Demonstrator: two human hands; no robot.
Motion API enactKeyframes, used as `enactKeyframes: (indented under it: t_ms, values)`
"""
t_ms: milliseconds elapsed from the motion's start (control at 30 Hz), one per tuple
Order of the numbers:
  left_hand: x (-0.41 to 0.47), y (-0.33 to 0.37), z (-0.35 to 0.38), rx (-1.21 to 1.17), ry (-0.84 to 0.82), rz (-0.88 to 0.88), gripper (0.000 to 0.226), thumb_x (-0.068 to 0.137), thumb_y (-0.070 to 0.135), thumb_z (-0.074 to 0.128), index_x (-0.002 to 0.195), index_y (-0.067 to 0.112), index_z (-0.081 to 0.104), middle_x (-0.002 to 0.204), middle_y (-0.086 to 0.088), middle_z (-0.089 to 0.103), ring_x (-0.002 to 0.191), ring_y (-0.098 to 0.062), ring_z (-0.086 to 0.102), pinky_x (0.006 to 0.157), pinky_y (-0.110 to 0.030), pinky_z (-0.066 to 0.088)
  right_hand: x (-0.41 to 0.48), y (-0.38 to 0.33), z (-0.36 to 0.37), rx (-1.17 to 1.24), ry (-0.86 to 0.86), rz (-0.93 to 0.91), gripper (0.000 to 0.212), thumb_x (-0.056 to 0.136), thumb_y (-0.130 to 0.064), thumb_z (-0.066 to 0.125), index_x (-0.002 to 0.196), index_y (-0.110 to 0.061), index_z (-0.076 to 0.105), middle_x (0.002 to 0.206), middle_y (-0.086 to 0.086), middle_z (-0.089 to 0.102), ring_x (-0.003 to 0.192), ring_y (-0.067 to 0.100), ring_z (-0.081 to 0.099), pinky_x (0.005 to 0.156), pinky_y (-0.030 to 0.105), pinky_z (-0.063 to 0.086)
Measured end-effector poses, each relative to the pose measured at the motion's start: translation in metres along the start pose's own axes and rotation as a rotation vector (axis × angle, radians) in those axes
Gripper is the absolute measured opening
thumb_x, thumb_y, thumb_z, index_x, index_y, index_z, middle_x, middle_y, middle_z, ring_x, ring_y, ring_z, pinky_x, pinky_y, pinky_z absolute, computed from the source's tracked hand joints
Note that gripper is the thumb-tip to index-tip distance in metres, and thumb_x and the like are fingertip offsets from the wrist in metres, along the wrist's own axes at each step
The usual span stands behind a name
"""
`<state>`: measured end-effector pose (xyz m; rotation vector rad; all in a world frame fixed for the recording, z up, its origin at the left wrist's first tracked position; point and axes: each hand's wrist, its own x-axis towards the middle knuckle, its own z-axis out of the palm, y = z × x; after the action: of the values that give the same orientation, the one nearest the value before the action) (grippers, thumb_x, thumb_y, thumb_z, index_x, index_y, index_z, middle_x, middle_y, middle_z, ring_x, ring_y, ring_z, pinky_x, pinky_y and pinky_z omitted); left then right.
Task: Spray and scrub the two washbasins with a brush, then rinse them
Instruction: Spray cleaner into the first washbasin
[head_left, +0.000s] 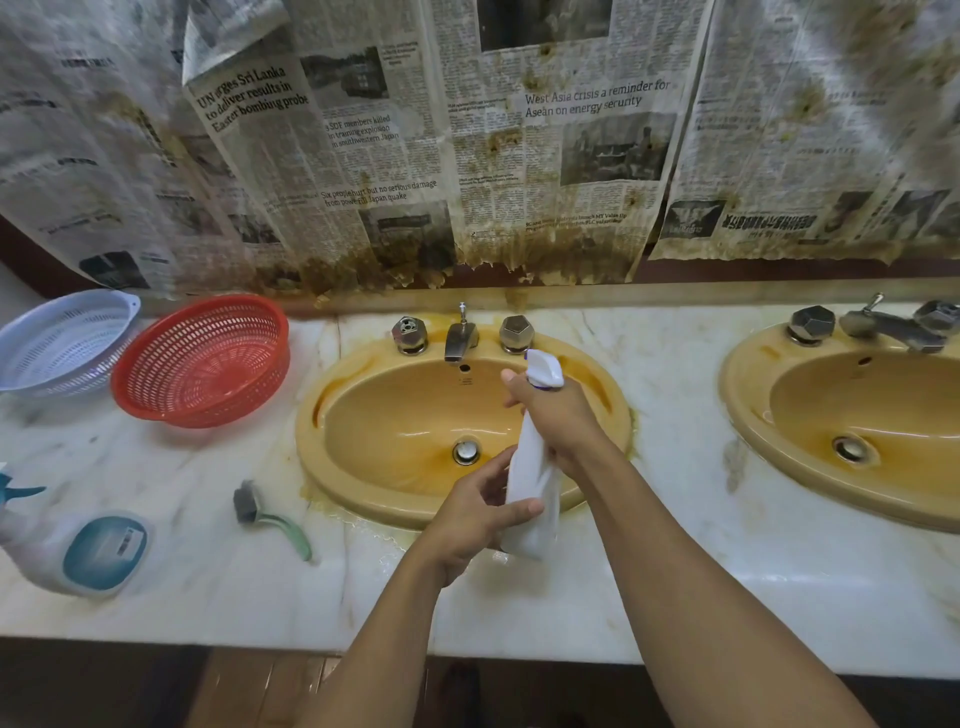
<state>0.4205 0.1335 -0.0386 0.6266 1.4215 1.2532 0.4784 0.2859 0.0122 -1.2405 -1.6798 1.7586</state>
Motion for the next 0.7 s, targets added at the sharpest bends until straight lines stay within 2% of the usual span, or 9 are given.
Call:
enactKeyframes:
  t_ms: [67, 133, 200, 267, 367, 533, 633, 700]
  values:
    - [-0.005, -0.002, -0.003, -0.005, 0.004, 0.001, 0.066, 0.087, 0.019, 0.083, 0.139, 0.049, 0.057, 0.135, 0.005, 0.067, 0.123, -0.022, 0.065, 0.092, -0.067, 0.055, -0.001, -0.002, 0.009, -0.049, -0.016, 0.027, 0.041, 0.088, -0.05, 0.072, 0.074, -0.012, 0.066, 0.062, -0.009, 0.058, 0.063, 0.014, 0.052, 0.063, 0.03, 0.04]
    - [-0.01, -0.006, -0.008, -0.001, 0.006, -0.009, 0.069, 0.086, 0.022, 0.084, 0.14, 0.051, 0.054, 0.137, 0.006, 0.066, 0.123, -0.021, 0.065, 0.09, -0.067, 0.055, -0.001, 0.001, 0.02, -0.102, -0.004, 0.062, 0.042, 0.086, -0.054, 0.071, 0.07, -0.016, 0.061, 0.061, -0.008, 0.058, 0.061, 0.016, 0.053, 0.062, 0.031, 0.041]
    - [-0.016, -0.01, -0.013, -0.003, 0.008, -0.025, 0.068, 0.086, 0.024, 0.083, 0.142, 0.049, 0.053, 0.138, 0.007, 0.065, 0.124, -0.022, 0.065, 0.092, -0.068, 0.054, -0.001, 0.006, 0.032, -0.137, 0.035, 0.099, 0.041, 0.08, -0.059, 0.069, 0.074, -0.019, 0.061, 0.074, -0.002, 0.064, 0.069, 0.021, 0.059, 0.067, 0.034, 0.046]
    - [-0.021, -0.013, -0.018, 0.0, 0.021, -0.032, 0.068, 0.087, 0.025, 0.083, 0.142, 0.049, 0.053, 0.139, 0.008, 0.065, 0.125, -0.021, 0.065, 0.094, -0.067, 0.054, -0.003, 0.013, 0.04, -0.127, 0.067, 0.123, 0.041, 0.077, -0.06, 0.068, 0.079, -0.02, 0.063, 0.078, 0.0, 0.067, 0.071, 0.023, 0.061, 0.066, 0.033, 0.046]
    - [-0.029, -0.013, -0.023, 0.009, 0.041, -0.033, 0.069, 0.088, 0.025, 0.082, 0.143, 0.052, 0.051, 0.139, 0.01, 0.064, 0.124, -0.017, 0.065, 0.091, -0.058, 0.057, -0.008, 0.016, 0.045, -0.098, 0.026, 0.099, 0.04, 0.084, -0.055, 0.071, 0.077, -0.015, 0.069, 0.063, -0.008, 0.063, 0.064, 0.017, 0.058, 0.062, 0.03, 0.043]
    - [-0.046, -0.017, -0.027, -0.025, 0.071, -0.071, 0.07, 0.088, 0.026, 0.082, 0.145, 0.049, 0.049, 0.132, 0.006, 0.068, 0.123, -0.019, 0.065, 0.079, -0.046, 0.061, -0.012, 0.018, 0.055, -0.079, -0.085, 0.098, 0.033, 0.09, -0.044, 0.071, 0.086, -0.011, 0.071, 0.06, -0.011, 0.061, 0.055, 0.008, 0.056, 0.051, 0.022, 0.042]
    - [-0.055, -0.026, -0.029, -0.046, 0.061, -0.096, 0.072, 0.087, 0.026, 0.083, 0.146, 0.046, 0.047, 0.131, 0.001, 0.069, 0.121, -0.024, 0.066, 0.073, -0.048, 0.06, -0.012, 0.025, 0.069, -0.182, -0.094, 0.17, 0.035, 0.085, -0.046, 0.071, 0.078, -0.013, 0.066, 0.065, -0.003, 0.065, 0.063, 0.018, 0.06, 0.061, 0.029, 0.044]
    - [-0.061, -0.03, -0.032, -0.055, 0.058, -0.101, 0.071, 0.086, 0.028, 0.083, 0.145, 0.047, 0.048, 0.132, 0.003, 0.068, 0.121, -0.025, 0.066, 0.072, -0.048, 0.059, -0.012, 0.031, 0.079, -0.235, -0.081, 0.21, 0.037, 0.083, -0.049, 0.071, 0.082, -0.012, 0.067, 0.075, 0.002, 0.071, 0.072, 0.024, 0.066, 0.067, 0.034, 0.049]
